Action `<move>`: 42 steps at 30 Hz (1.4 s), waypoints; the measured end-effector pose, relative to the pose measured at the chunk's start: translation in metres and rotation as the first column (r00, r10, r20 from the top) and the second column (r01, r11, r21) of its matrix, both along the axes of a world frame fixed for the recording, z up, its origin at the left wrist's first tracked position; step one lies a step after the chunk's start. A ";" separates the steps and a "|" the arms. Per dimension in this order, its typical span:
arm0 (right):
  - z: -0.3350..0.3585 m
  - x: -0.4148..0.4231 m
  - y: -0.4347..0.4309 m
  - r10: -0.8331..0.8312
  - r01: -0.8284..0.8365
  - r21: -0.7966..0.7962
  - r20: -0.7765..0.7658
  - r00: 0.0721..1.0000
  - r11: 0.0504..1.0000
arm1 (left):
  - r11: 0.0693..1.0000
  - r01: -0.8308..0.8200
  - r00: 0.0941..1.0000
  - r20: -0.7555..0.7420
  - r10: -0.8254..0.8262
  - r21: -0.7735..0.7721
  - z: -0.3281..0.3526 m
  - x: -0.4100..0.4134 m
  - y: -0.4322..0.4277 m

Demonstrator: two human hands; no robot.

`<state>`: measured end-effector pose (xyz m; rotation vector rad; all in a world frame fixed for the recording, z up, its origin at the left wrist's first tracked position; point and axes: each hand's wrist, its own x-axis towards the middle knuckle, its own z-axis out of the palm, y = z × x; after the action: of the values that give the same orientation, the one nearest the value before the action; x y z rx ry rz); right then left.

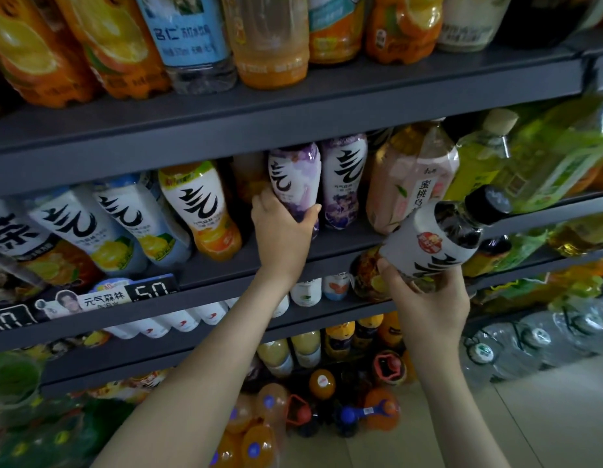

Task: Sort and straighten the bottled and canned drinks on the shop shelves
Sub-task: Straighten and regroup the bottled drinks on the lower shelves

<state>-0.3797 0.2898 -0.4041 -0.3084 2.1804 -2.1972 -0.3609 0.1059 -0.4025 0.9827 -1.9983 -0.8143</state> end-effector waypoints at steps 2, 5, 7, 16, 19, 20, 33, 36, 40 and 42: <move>0.000 0.000 0.003 0.005 -0.005 0.005 -0.003 1.000 1.000 | 1.000 -0.002 1.000 0.009 0.002 -0.006 0.001 -0.004 0.003; 0.001 -0.003 0.008 0.002 -0.002 0.025 -0.022 1.000 1.000 | 0.998 -0.018 1.000 -0.019 0.019 0.054 -0.002 -0.003 0.014; 0.003 -0.006 0.012 -0.004 0.005 0.030 -0.030 1.000 1.000 | 0.998 -0.062 0.997 -0.051 0.062 0.011 -0.005 0.003 0.028; 0.003 -0.024 0.039 -0.073 0.073 0.026 -0.005 0.997 0.997 | 0.886 0.347 0.931 -0.002 -0.365 -0.308 0.019 -0.034 0.080; 0.004 -0.034 0.052 -0.074 0.074 0.013 -0.003 0.997 0.997 | 0.872 0.407 0.910 0.037 -0.413 -0.271 0.034 -0.062 0.086; 0.004 -0.037 0.055 -0.074 0.074 0.011 -0.005 0.997 0.997 | 0.868 0.419 0.906 0.060 -0.419 -0.265 0.037 -0.071 0.086; -0.009 -0.076 0.084 -0.124 0.124 -0.013 0.001 0.992 0.992 | 0.921 0.329 0.944 0.062 -0.323 -0.209 0.037 -0.094 0.095; -0.007 -0.079 0.081 -0.119 0.119 -0.004 0.001 0.993 0.993 | 0.897 0.391 0.920 0.068 -0.385 -0.205 0.034 -0.082 0.107; -0.001 -0.080 0.078 -0.088 0.088 0.019 -0.004 0.996 0.996 | 0.903 0.375 0.922 -0.012 -0.386 -0.210 0.030 -0.050 0.112; 0.001 -0.083 0.074 -0.068 0.068 0.026 0.005 0.998 0.997 | 0.921 0.360 0.925 -0.072 -0.373 -0.151 0.031 -0.026 0.111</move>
<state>-0.4627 0.3635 -0.4027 -0.2298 2.2464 -2.1993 -0.3865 0.2169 -0.3715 0.4832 -2.1500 -0.8917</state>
